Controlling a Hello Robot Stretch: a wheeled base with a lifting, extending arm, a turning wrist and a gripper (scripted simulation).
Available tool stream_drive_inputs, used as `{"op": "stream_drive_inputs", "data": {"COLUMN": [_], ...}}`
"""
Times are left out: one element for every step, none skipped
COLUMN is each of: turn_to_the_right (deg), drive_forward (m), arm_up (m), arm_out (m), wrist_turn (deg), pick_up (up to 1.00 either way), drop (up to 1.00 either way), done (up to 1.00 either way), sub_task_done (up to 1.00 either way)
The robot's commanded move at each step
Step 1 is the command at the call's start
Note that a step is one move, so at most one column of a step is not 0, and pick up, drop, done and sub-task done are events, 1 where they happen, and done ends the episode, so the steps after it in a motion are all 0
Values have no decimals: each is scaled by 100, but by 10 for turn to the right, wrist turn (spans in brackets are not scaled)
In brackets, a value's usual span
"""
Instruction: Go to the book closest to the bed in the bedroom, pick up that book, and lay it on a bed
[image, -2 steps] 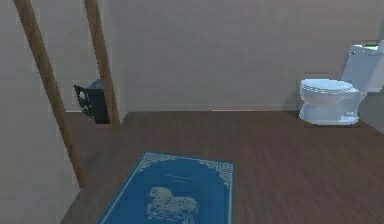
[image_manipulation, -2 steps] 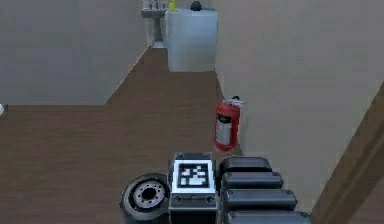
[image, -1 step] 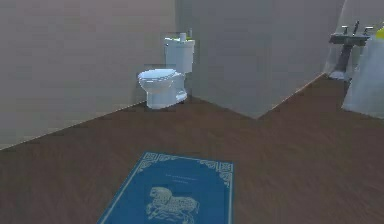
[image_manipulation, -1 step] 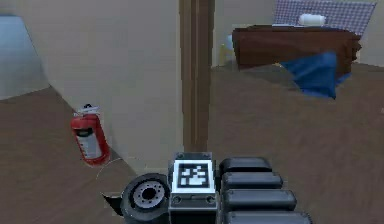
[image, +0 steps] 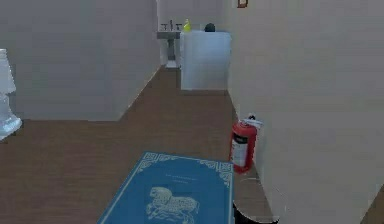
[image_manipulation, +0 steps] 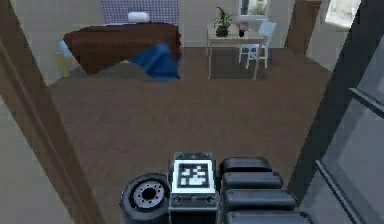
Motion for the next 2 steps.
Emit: {"op": "stream_drive_inputs", "data": {"turn_to_the_right": [0, -450], "drive_forward": [15, 0], "arm_up": [0, 0], "arm_out": [0, 0], "wrist_turn": [0, 0], "pick_up": [0, 0], "drop": [0, 0], "done": [0, 0], "sub_task_done": [0, 0]}}
